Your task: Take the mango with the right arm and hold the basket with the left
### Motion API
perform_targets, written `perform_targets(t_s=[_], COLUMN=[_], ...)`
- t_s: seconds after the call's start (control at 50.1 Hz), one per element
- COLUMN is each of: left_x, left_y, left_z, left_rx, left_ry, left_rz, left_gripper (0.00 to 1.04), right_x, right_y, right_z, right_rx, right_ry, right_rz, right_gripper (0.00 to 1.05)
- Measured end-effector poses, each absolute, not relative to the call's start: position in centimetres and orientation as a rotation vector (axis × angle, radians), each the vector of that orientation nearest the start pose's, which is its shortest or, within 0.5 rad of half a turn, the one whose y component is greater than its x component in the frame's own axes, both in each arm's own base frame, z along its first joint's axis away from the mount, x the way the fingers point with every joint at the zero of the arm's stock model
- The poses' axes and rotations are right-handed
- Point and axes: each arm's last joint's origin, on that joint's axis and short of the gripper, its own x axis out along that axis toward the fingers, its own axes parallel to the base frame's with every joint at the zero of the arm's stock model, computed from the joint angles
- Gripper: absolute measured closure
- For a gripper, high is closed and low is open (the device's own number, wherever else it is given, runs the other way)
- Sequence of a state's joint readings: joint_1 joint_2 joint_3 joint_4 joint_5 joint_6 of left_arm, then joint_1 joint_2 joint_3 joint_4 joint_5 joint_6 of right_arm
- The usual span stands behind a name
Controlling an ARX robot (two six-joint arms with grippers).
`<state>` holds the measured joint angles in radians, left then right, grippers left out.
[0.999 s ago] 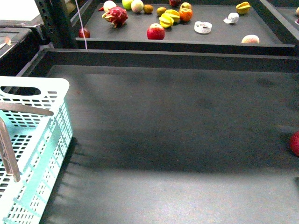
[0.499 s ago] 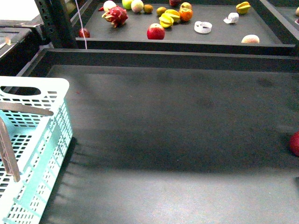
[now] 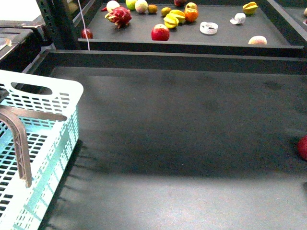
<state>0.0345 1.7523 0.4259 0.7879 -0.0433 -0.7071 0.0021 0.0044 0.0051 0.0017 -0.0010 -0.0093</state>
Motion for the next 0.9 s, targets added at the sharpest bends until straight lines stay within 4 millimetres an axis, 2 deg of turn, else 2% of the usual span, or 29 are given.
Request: perform_targets(t_s=[0.06, 0.16, 0.32, 0.38, 0.519, 0.679, 0.899], left_x=[26.7, 26.5, 26.0, 25.9, 25.7, 26.7, 25.8], left_y=[0.7, -0.2, -2.1, -2.8, -6.1, -9.7, -14.1], left_z=[9.3, 10.3, 12.5, 13.3, 15.2, 15.2, 14.7], left_rx=[-0.751, -0.810, -0.752, -0.693, -0.601, -0.516, -0.417], left_ry=[0.501, 0.519, 0.501, 0.477, 0.418, 0.449, 0.487], left_rz=[0.258, 0.198, 0.047, -0.005, -0.230, -0.451, -0.615], left_gripper=[0.74, 0.84, 0.94, 0.95, 0.95, 0.95, 0.95], right_x=[9.8, 9.8, 9.8, 9.8, 9.8, 9.8, 9.8], right_y=[0.0, 0.0, 0.0, 0.0, 0.0, 0.0, 0.0], right_z=[16.5, 16.5, 16.5, 16.5, 16.5, 16.5, 16.5], right_rx=[-0.009, -0.010, -0.009, -0.009, -0.009, -0.009, -0.009], right_ry=[-0.002, -0.002, -0.002, -0.002, -0.002, -0.002, -0.003], right_rz=[0.003, 0.003, 0.003, 0.003, 0.003, 0.003, 0.003], right_gripper=[0.08, 0.08, 0.08, 0.08, 0.08, 0.08, 0.08])
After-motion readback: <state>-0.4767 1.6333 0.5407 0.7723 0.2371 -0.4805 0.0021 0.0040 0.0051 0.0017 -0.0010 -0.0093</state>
